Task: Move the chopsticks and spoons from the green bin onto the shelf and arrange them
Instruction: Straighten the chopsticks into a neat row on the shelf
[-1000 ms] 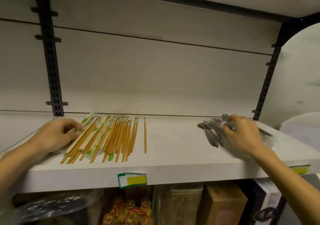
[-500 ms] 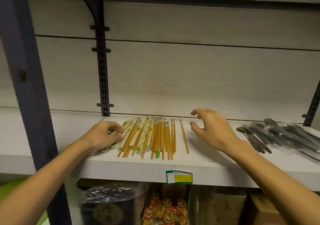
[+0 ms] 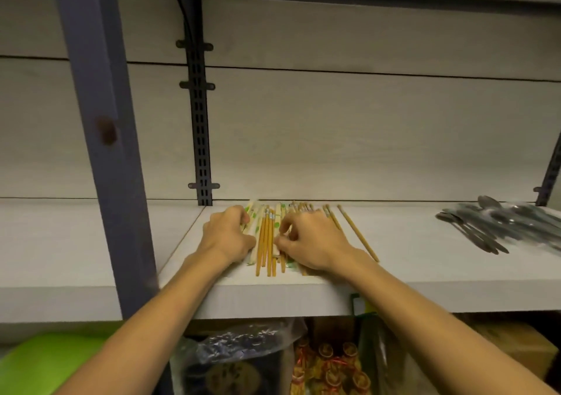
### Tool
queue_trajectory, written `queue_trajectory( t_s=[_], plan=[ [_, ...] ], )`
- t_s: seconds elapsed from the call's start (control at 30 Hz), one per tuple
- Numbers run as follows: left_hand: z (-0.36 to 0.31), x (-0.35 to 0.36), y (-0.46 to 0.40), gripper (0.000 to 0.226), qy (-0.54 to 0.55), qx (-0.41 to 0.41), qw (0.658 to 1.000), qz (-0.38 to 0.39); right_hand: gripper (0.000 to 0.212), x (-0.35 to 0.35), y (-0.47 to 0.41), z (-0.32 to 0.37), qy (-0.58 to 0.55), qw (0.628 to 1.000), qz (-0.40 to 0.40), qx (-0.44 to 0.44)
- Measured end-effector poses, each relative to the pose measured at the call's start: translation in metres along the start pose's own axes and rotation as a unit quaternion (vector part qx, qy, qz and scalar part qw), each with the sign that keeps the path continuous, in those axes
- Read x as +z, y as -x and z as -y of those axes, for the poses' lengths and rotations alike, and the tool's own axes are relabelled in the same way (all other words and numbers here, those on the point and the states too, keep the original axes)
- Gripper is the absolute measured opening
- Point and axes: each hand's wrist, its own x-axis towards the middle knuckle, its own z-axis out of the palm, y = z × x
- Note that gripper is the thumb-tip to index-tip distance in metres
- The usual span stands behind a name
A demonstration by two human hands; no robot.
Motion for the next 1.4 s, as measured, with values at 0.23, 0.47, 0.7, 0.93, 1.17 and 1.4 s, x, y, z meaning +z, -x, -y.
queue_trajectory(
  t_s=[0.23, 0.47, 0.7, 0.93, 1.17, 1.4],
  plan=[
    [0.01, 0.002, -0.002, 0.03, 0.064, 0.012, 0.997, -0.041, 0.04, 0.003, -0.013, 0.005, -0.021, 0.997, 0.027, 0.073],
    [0.013, 0.001, -0.007, 0.019, 0.152, -0.02, 0.987, -0.04, 0.028, 0.002, -0.025, 0.008, -0.031, 0.992, 0.092, 0.081],
    [0.007, -0.001, -0.007, 0.031, 0.051, -0.024, 0.998, 0.041, 0.016, -0.002, -0.026, -0.009, -0.118, 0.991, 0.027, 0.053],
    [0.008, -0.01, -0.004, 0.019, -0.041, -0.025, 0.998, 0.037, 0.016, -0.015, -0.016, -0.038, -0.119, 0.991, 0.02, 0.06],
    [0.001, -0.02, -0.001, 0.022, -0.191, 0.024, 0.98, 0.044, 0.016, -0.014, -0.012, -0.038, -0.105, 0.993, 0.039, 0.043],
    [0.012, -0.018, -0.003, 0.015, -0.113, 0.011, 0.99, 0.08, 0.023, -0.01, -0.012, -0.023, -0.095, 0.994, 0.045, 0.014]
  ],
)
